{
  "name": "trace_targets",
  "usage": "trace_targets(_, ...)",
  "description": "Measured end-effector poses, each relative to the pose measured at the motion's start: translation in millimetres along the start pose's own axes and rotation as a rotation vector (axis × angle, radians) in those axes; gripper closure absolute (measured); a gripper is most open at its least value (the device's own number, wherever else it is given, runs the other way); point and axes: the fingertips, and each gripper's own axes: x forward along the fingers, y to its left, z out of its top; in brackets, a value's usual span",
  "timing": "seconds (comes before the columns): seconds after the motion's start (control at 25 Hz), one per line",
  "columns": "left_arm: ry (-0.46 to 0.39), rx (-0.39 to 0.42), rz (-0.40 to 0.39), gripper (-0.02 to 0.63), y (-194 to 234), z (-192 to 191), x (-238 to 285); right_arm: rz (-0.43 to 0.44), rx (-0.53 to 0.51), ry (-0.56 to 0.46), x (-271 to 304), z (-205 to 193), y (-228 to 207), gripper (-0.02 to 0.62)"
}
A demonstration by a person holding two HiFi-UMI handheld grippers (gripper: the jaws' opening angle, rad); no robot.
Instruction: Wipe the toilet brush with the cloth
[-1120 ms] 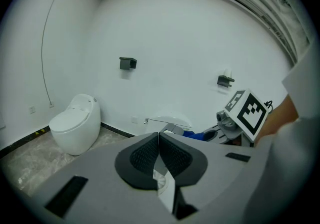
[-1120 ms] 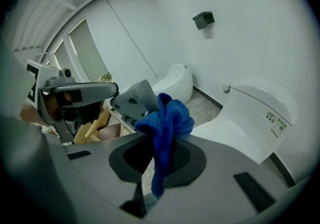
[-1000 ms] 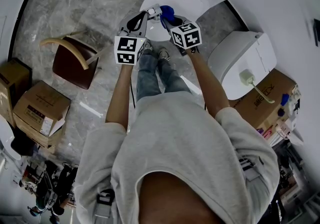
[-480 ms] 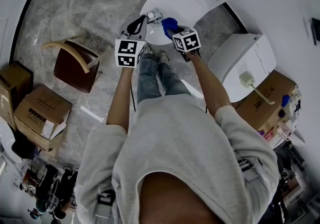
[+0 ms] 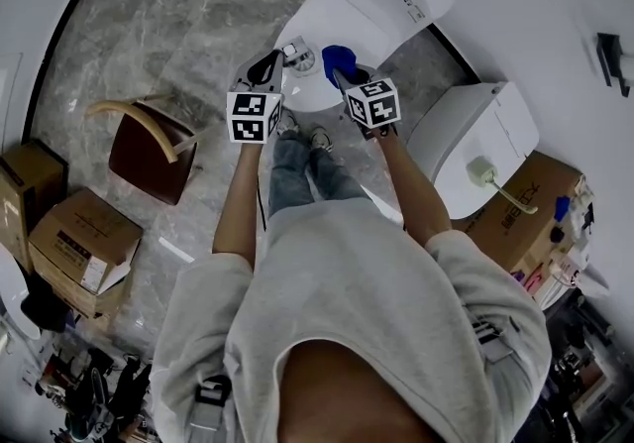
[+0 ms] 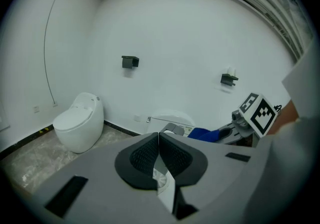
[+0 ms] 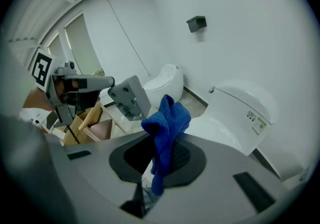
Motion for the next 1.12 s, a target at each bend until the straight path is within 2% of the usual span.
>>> trace_targets(0.4,-0.046,0.052,0.06,0.584,5,39,-22,-0.062,-0.081,-0.239,-53,80,-4,0.538)
trace_targets(0.68,-0.112,0.053,0.084,0.586,5,74,-46,-0.094,-0.111,-0.37,-92,123,-7,0.538)
trace_targets(1.12,-0.203,0.082,0.116,0.586,13,120,-65,-0.135,-0.188,-0.481,-131,171,-7,0.538)
